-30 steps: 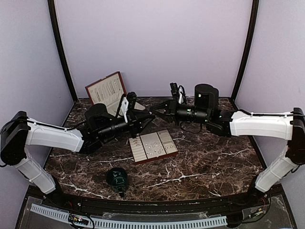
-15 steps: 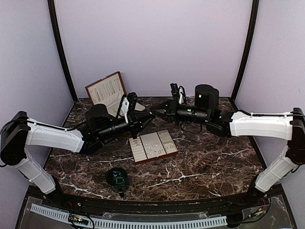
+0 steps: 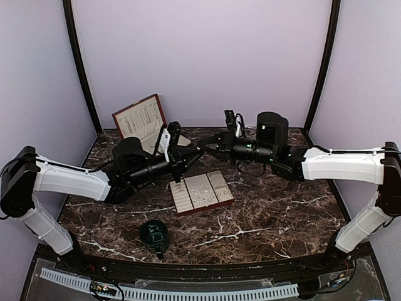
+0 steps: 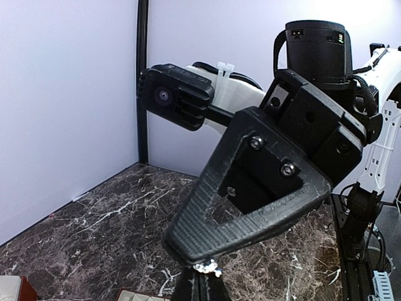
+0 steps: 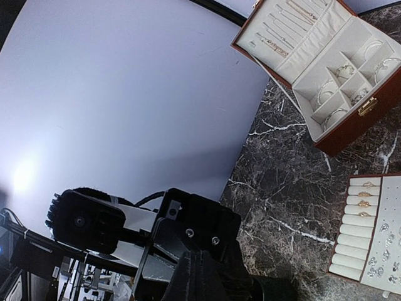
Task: Organize the mixed jewelry
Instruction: Pass from the right arm to the left
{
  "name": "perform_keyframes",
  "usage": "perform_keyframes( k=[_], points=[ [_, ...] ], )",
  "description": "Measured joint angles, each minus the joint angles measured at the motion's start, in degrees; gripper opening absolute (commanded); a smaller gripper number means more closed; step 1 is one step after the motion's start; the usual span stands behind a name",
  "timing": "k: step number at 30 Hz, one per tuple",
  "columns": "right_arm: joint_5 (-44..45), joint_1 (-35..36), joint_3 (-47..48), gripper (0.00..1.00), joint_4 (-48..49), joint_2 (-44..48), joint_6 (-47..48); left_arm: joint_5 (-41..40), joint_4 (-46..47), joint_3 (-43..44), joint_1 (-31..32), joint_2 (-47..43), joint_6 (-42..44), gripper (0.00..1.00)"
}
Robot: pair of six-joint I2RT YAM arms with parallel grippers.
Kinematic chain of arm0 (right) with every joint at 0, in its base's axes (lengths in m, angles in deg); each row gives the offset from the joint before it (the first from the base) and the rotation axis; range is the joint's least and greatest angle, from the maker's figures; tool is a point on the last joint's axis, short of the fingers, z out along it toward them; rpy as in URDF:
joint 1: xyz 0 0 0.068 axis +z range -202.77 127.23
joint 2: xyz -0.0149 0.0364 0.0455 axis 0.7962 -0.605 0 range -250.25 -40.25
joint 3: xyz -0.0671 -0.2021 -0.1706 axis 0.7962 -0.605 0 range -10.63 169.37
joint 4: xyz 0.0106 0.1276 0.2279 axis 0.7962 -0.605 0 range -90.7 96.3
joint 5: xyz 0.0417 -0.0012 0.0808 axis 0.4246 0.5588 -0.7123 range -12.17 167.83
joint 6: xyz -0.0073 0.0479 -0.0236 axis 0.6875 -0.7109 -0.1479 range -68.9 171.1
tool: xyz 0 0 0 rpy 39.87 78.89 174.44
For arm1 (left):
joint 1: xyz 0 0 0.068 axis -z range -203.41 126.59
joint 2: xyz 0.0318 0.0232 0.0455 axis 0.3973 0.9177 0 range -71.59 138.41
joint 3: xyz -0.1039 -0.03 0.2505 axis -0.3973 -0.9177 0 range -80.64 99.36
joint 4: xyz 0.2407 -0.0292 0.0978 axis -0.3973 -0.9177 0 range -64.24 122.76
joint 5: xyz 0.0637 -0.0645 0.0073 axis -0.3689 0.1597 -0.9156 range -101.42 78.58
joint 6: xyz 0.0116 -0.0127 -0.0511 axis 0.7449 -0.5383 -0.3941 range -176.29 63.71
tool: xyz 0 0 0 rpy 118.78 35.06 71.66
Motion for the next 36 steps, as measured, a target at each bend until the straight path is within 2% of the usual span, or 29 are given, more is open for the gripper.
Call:
perform_keyframes(
  k=[6,13,19,25,31,36],
  points=[
    [0.3,0.0,0.0,0.12,-1.0,0.0,1.1,0.1,-1.2,0.0,0.2,0.0,-0.3,0.00],
    [1.2,0.0,0.0,0.16,-5.4,0.0,5.1,1.7,-4.0,-1.0,0.3,0.0,-2.2,0.00],
    [2.6,-0.2,0.3,0.28,-10.9,0.9,10.6,3.8,-6.8,-1.6,0.3,0.0,-3.9,0.00],
    [0.6,-1.5,2.2,0.38,-18.6,3.3,19.6,9.8,-12.7,-1.6,0.3,-0.5,-5.3,0.00],
    [-7.3,-3.6,5.5,0.36,-25.2,4.3,26.4,16.9,-23.3,0.1,0.2,-3.3,-4.0,0.00],
    [-14.8,-3.8,6.1,0.33,-28.1,3.1,27.6,20.3,-30.9,3.0,0.2,-4.4,0.7,0.00]
  ],
)
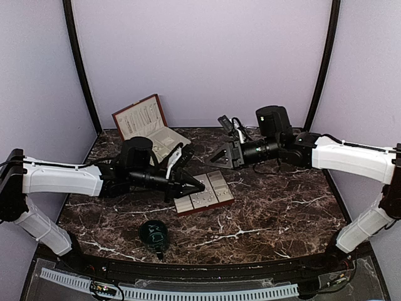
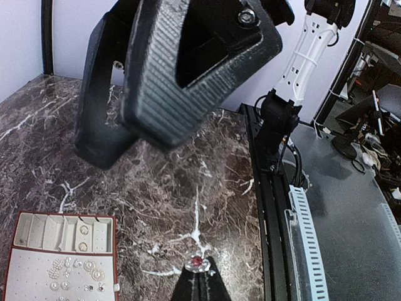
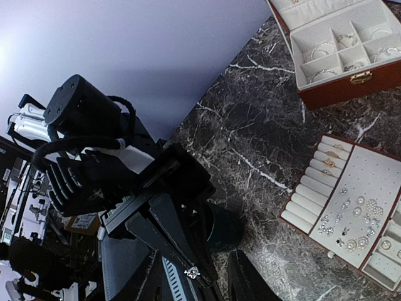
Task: Organize the mixed jewelry
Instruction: Pass from the right arm to the left, then pass from the left arm to the right
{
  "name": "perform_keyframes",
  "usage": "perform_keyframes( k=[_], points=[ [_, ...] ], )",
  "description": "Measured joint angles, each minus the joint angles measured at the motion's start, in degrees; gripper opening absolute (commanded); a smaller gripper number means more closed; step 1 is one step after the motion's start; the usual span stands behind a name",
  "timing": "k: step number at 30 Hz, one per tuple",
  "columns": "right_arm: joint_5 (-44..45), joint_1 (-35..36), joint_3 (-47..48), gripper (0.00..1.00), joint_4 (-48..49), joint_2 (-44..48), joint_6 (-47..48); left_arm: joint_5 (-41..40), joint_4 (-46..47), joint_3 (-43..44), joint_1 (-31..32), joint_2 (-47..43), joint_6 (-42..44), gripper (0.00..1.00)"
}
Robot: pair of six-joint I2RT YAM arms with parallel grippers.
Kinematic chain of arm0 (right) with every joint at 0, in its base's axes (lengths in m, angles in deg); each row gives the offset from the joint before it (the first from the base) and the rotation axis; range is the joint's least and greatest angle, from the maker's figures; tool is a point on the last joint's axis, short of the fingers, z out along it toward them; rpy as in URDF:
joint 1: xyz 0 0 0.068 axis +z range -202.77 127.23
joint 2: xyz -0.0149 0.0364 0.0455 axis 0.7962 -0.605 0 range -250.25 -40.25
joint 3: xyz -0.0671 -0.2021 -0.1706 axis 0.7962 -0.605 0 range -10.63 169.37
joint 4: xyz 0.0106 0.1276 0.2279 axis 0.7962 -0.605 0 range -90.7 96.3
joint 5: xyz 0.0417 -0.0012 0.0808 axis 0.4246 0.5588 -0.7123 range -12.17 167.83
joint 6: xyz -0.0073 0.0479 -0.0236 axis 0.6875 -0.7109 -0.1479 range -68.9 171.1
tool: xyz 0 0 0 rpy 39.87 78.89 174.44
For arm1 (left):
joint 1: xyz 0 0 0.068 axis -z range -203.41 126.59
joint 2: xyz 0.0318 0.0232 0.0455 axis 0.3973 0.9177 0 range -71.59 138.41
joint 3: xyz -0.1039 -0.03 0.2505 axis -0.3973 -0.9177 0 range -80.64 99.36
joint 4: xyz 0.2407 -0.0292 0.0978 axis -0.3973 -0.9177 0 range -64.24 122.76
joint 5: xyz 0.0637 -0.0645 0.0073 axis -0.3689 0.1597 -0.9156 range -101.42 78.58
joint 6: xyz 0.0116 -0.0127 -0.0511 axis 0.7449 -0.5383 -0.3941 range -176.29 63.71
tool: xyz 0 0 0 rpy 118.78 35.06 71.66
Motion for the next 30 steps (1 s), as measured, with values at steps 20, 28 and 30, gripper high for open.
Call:
perform_keyframes(
  k=[20,28,30],
  points=[
    [-8.4,3.1,0.0,0.26,-4.0,-5.6,-0.2,3.8,-7.8,1.7,0.0,0.0,6.1,0.00],
    [-9.0,3.7,-0.1,0.19,-2.5,-5.6,-0.7,3.8,-7.8,1.7,0.0,0.0,6.1,0.00],
    [-9.0,3.8,-0.1,0.17,-2.5,-5.7,-0.8,3.8,-7.8,1.7,0.0,0.0,6.1,0.00]
  ],
)
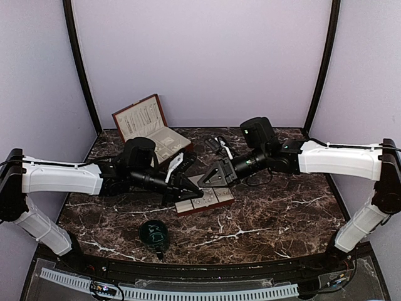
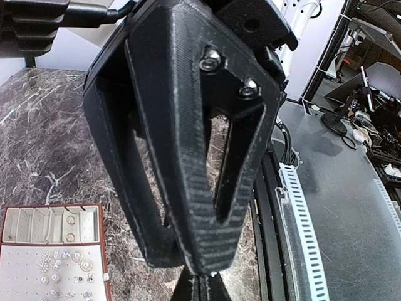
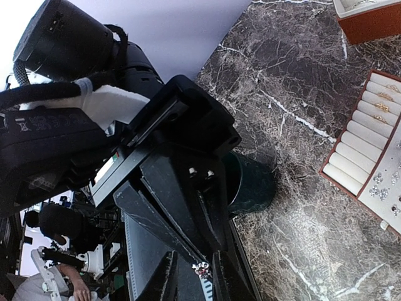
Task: Organize the mixed jewelry
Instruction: Pass from the left arm to the right
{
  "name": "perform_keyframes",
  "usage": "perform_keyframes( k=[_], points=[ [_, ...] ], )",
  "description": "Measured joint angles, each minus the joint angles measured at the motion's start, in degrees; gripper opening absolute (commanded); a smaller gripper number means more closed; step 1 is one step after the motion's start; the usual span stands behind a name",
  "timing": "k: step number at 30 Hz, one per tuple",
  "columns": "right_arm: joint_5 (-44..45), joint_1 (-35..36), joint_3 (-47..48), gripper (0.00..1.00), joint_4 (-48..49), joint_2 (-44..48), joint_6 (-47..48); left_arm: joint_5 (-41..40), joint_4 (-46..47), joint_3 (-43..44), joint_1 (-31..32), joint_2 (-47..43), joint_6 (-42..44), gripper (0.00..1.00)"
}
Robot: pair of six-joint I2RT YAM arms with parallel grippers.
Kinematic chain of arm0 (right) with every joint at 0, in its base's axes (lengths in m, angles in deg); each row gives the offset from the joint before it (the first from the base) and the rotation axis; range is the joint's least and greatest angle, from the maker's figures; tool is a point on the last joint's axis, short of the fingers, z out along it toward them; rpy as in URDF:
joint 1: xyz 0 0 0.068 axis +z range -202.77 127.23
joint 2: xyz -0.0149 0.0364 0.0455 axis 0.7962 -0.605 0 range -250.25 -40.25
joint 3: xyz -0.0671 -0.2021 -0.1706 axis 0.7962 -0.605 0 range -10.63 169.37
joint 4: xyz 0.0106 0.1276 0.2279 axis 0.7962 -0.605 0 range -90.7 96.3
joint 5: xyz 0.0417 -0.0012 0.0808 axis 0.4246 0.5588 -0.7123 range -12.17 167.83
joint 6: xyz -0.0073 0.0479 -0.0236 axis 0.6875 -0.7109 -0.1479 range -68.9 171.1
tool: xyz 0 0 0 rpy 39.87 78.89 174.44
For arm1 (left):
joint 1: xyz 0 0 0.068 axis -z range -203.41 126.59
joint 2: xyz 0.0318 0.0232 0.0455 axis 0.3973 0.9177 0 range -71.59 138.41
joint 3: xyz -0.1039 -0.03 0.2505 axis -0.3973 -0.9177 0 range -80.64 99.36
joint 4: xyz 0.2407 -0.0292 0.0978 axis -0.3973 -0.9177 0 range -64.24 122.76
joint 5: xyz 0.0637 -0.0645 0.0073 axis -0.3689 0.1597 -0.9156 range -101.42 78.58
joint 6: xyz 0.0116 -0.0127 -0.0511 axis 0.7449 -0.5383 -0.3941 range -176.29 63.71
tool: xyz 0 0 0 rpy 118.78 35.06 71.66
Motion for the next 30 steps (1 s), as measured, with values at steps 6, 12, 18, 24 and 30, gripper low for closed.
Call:
perform_keyframes(
  k=[6,12,18,24,30],
  points=[
    [0.0,0.0,0.0,0.15,0.1,-0.1,0.1,0.0,0.0,0.0,0.0,0.0,0.0,0.00],
    [0.0,0.0,-0.1,0.14,0.1,-0.6,0.1,0.0,0.0,0.0,0.0,0.0,0.0,0.00],
    [0.0,0.1,-0.2,0.06,0.1,-0.9,0.0,0.0,0.0,0.0,0.0,0.0,0.0,0.00],
    [-0.6,0.1,-0.4,0.00,0.6,-0.9,-0.1,-0.1,-0.4,0.0,-0.1,0.4,0.0,0.00],
    [-0.7,0.1,-0.5,0.00,0.7,-0.9,-0.8,-0.2,-0.4,0.0,0.0,0.6,0.0,0.05]
  ],
)
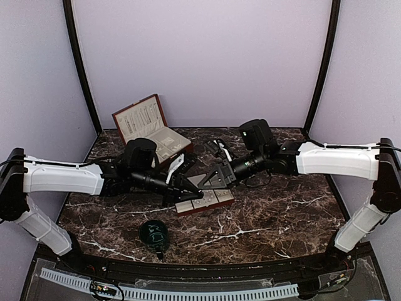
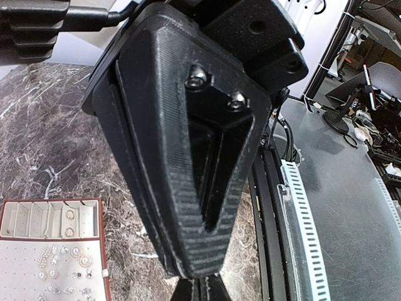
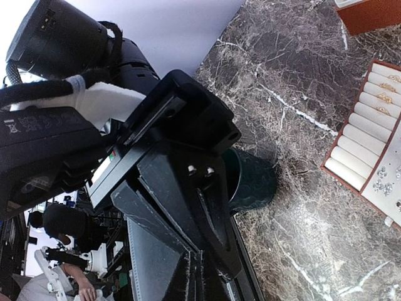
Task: Organize the mixed jewelry
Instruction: Pass from the left arm to the right
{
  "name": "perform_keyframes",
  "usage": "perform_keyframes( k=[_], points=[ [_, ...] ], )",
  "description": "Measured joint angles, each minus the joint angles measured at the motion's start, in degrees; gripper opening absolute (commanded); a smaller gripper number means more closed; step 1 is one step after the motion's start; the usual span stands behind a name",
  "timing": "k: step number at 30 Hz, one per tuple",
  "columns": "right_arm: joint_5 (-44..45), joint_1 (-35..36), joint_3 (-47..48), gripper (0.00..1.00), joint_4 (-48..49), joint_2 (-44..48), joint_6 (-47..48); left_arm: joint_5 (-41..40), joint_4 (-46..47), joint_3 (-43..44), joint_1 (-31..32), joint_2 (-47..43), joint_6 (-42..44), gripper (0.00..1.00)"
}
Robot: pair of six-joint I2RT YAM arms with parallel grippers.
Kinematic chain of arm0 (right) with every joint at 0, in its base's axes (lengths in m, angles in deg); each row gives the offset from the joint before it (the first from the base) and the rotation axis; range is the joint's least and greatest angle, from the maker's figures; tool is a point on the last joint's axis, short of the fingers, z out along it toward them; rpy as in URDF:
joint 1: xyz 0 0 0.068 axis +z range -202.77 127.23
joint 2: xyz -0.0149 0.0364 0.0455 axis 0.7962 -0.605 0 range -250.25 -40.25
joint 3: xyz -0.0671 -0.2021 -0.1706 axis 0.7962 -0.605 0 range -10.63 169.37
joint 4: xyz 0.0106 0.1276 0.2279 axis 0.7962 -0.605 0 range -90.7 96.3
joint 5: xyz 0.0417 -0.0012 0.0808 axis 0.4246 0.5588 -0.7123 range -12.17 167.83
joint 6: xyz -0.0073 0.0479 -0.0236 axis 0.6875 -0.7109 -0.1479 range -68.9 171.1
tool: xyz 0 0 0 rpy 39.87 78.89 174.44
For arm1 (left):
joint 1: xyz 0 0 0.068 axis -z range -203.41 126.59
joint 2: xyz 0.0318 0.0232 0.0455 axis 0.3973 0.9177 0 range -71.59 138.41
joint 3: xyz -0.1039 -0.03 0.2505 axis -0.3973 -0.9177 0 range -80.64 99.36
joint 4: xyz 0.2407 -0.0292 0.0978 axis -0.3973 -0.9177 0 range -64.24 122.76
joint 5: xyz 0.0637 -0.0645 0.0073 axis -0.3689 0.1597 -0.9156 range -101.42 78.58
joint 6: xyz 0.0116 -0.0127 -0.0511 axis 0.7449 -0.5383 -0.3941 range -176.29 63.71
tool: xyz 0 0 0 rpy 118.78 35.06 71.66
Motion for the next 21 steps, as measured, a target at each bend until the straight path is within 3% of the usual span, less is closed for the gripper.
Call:
perform_keyframes(
  k=[2,3,6,13,16,21],
  points=[
    [0.0,0.0,0.0,0.00,0.2,0.0,-0.5,-0.2,0.0,0.0,0.0,0.0,0.1,0.17],
    [0.0,0.0,0.0,0.00,0.2,0.0,-0.8,-0.4,0.0,0.0,0.0,0.0,0.3,0.28],
    [1.4,-0.4,-0.5,0.00,0.7,0.0,-2.5,-1.5,-0.6,0.0,0.0,0.0,0.9,0.43],
    [9.3,-2.7,-9.5,0.00,9.7,1.7,-11.6,-7.7,-2.4,-3.1,-0.1,-4.0,0.4,0.60],
    [13.6,-2.7,-13.5,0.00,15.1,2.7,-15.7,-10.3,-3.3,-3.6,-1.2,-7.3,-1.6,0.60],
    [20.2,-2.6,-19.3,0.00,25.0,2.7,-22.9,-11.0,-2.8,-3.7,-10.3,-9.1,-9.9,0.60]
  ],
)
